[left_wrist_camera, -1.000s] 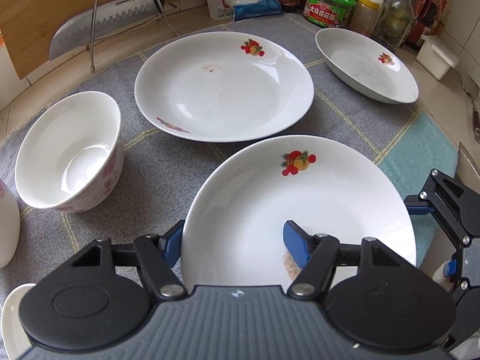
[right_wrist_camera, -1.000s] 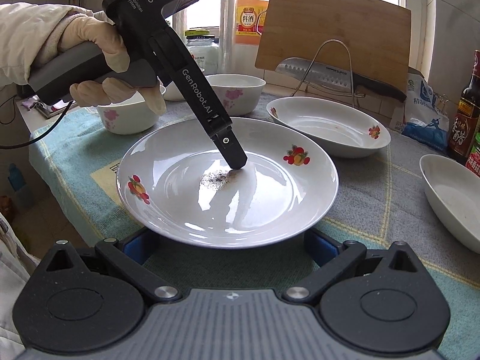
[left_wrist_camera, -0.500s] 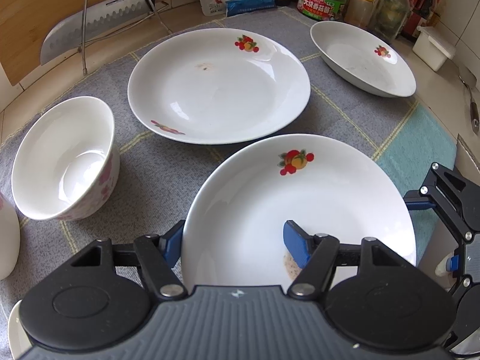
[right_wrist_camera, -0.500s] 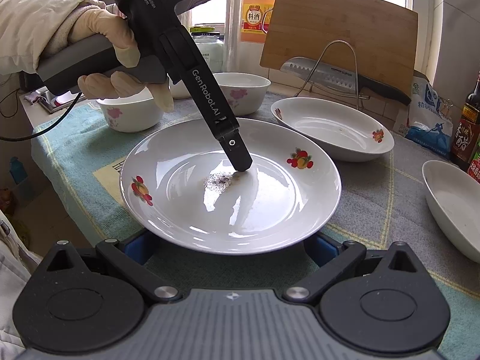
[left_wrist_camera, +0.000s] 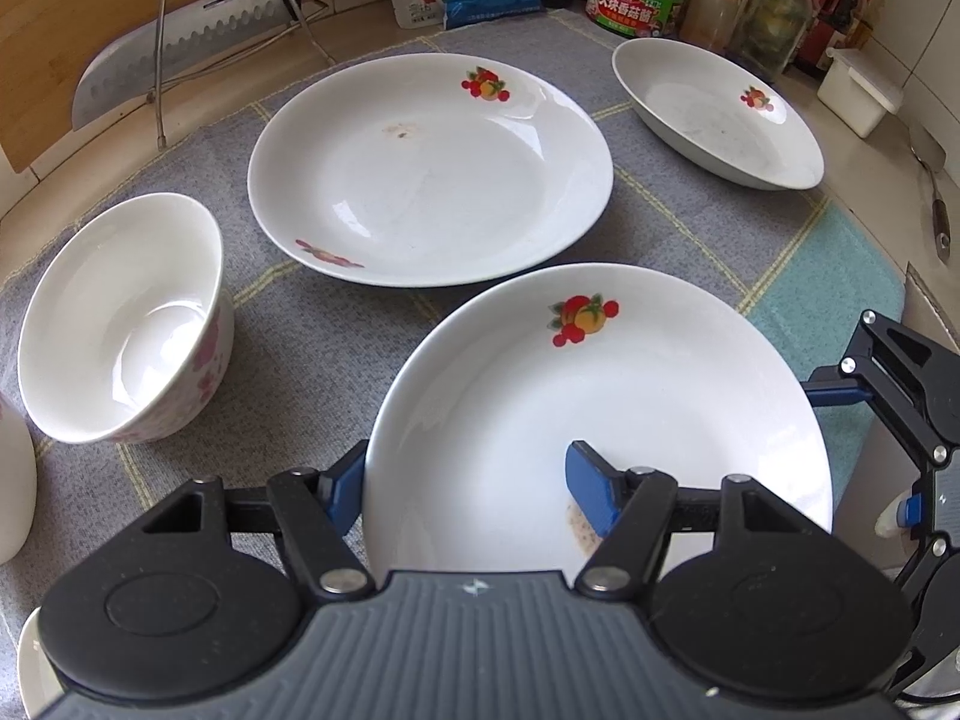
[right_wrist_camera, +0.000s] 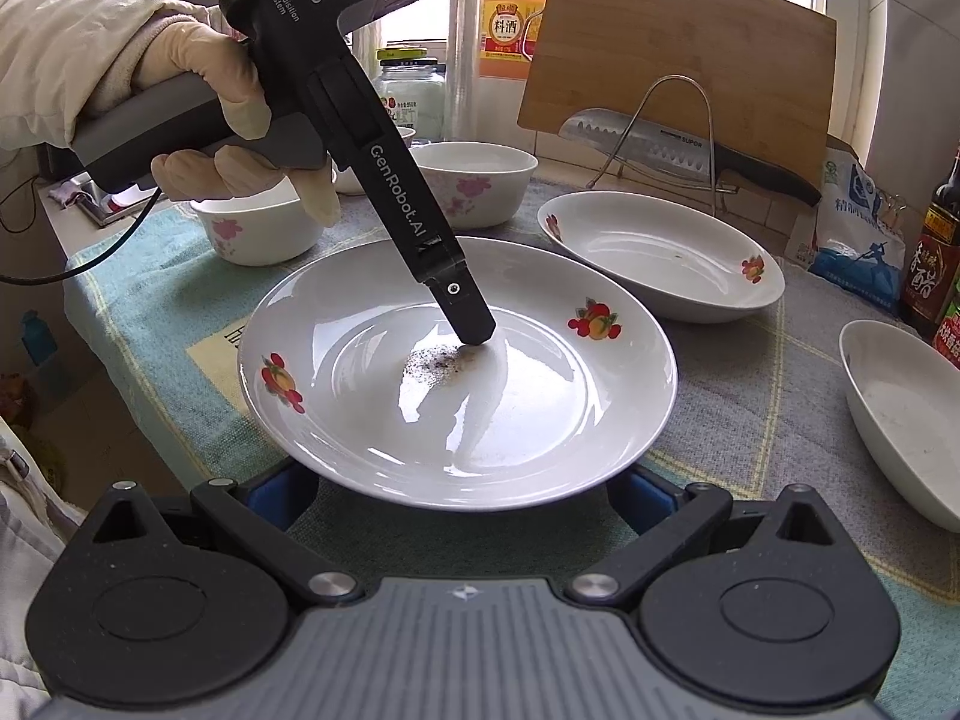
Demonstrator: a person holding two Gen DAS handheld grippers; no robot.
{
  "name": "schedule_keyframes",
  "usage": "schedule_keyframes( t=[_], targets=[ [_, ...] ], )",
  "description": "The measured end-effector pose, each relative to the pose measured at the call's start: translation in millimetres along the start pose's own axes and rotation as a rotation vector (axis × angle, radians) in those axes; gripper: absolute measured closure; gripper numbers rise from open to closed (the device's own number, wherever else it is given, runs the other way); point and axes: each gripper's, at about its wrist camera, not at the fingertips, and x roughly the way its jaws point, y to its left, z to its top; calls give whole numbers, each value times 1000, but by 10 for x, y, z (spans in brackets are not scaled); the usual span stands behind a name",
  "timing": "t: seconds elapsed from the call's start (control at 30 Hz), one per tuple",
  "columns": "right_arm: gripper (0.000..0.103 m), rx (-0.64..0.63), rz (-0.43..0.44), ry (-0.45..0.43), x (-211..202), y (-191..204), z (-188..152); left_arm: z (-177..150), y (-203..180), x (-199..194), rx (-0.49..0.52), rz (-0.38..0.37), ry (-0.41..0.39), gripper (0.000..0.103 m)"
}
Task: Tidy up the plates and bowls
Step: 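Grasp the rim of the brown-stained plate with the left tool, then lift the stained plate and lower it onto the other white plate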
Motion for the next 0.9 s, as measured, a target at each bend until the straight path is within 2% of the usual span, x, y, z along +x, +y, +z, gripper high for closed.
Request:
schedule_keyframes(
  t=[0.6,0.9],
  targets=[
    [0,-39,19,31,-102,-127,4,42,-112,-62,-17,-15,-13,36],
    [0,-30,12,32,-243,-282,0,211,-258,-109,-5,-26,-37,37]
  ],
)
